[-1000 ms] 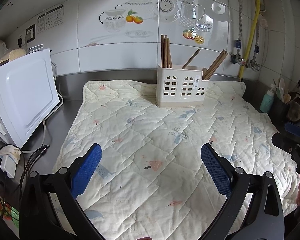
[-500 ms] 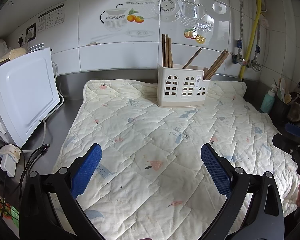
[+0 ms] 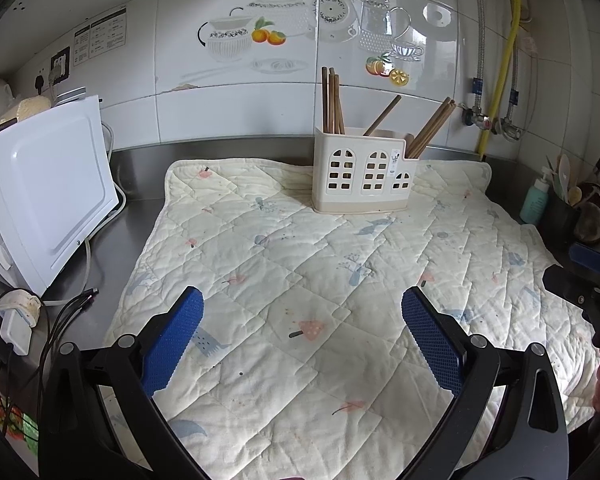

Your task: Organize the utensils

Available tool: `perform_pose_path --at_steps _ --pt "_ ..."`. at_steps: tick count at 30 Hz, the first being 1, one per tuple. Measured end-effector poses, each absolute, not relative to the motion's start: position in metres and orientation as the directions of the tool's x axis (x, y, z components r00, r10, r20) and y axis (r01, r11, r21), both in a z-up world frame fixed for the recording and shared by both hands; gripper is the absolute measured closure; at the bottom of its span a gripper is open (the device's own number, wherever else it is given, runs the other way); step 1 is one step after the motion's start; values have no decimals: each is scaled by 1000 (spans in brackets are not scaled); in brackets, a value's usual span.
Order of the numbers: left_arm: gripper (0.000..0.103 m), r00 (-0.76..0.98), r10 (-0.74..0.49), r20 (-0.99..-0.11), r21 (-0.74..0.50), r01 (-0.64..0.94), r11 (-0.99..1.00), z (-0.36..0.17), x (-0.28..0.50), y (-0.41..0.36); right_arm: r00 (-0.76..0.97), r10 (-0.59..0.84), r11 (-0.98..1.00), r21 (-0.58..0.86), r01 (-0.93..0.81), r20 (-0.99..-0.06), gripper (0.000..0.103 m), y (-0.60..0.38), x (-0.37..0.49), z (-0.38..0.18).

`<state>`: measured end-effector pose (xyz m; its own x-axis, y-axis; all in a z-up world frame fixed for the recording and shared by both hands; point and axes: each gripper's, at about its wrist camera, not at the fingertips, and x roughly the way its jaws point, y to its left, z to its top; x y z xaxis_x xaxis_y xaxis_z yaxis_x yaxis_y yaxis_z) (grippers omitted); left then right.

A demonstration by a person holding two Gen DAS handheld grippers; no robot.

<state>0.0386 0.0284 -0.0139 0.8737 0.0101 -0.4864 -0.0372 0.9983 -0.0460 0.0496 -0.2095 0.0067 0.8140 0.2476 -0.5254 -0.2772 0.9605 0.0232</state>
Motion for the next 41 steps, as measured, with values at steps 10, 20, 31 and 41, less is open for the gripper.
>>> perform_pose_path --at_steps 10,20,31,41 --pt "5 872 9 -490 -43 -34 998 -15 39 26 814 247 961 24 -276 -526 7 -209 50 6" --pt "5 867 -3 -499 -45 -23 999 -18 41 25 813 249 960 26 -278 -526 7 -209 51 5" --pt "5 876 -4 -482 -41 -18 999 -18 39 25 808 254 959 29 -282 -531 7 -207 53 0" --pt "5 863 -27 -505 -56 -1 998 -23 43 24 804 254 959 35 -280 -538 7 -209 55 -3"
